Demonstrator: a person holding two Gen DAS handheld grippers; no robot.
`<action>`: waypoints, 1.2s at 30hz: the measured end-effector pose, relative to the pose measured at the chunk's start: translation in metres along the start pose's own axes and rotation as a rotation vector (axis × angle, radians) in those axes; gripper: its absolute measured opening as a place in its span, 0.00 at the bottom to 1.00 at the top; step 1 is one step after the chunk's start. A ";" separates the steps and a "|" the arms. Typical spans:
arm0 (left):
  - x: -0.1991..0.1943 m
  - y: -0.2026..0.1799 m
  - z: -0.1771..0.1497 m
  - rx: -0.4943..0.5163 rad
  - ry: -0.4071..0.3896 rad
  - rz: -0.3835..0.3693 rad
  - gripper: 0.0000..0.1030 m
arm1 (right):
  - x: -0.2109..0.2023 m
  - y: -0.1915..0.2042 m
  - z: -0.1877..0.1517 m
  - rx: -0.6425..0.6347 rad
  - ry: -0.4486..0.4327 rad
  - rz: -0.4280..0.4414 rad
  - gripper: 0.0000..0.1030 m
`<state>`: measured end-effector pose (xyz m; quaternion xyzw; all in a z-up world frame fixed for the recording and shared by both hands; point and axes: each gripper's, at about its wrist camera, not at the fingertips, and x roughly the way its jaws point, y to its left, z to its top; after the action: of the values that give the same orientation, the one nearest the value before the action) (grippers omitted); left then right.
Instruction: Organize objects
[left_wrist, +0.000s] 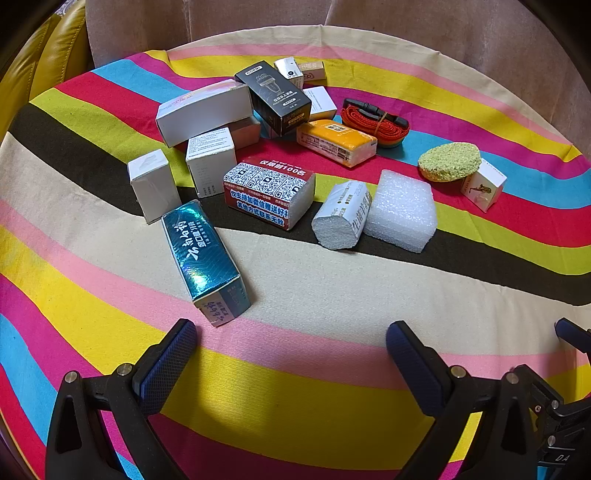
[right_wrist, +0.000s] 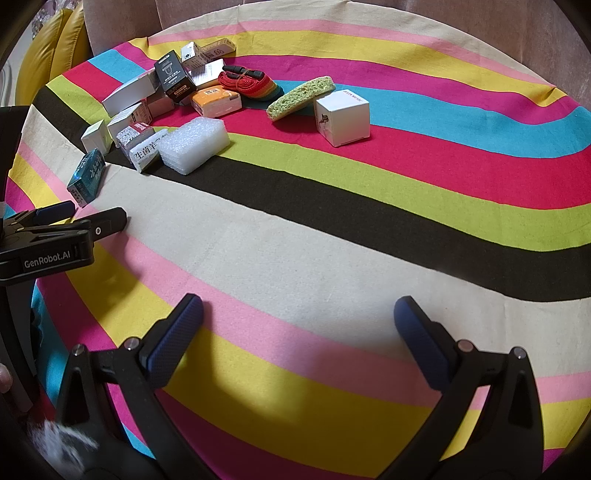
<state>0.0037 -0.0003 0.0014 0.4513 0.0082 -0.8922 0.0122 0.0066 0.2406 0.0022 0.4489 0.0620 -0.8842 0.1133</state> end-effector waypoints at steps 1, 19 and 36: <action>0.000 0.000 0.000 0.000 0.000 0.000 1.00 | 0.000 0.000 0.000 0.000 0.000 0.000 1.00; 0.000 0.000 0.000 -0.001 0.000 0.001 1.00 | 0.000 0.000 0.000 0.000 -0.001 0.000 1.00; 0.005 -0.002 0.005 -0.006 0.006 -0.006 1.00 | 0.025 0.011 0.042 -0.125 0.095 0.139 1.00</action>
<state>-0.0031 0.0014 0.0001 0.4541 0.0122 -0.8908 0.0109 -0.0377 0.2175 0.0064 0.4858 0.0912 -0.8461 0.1993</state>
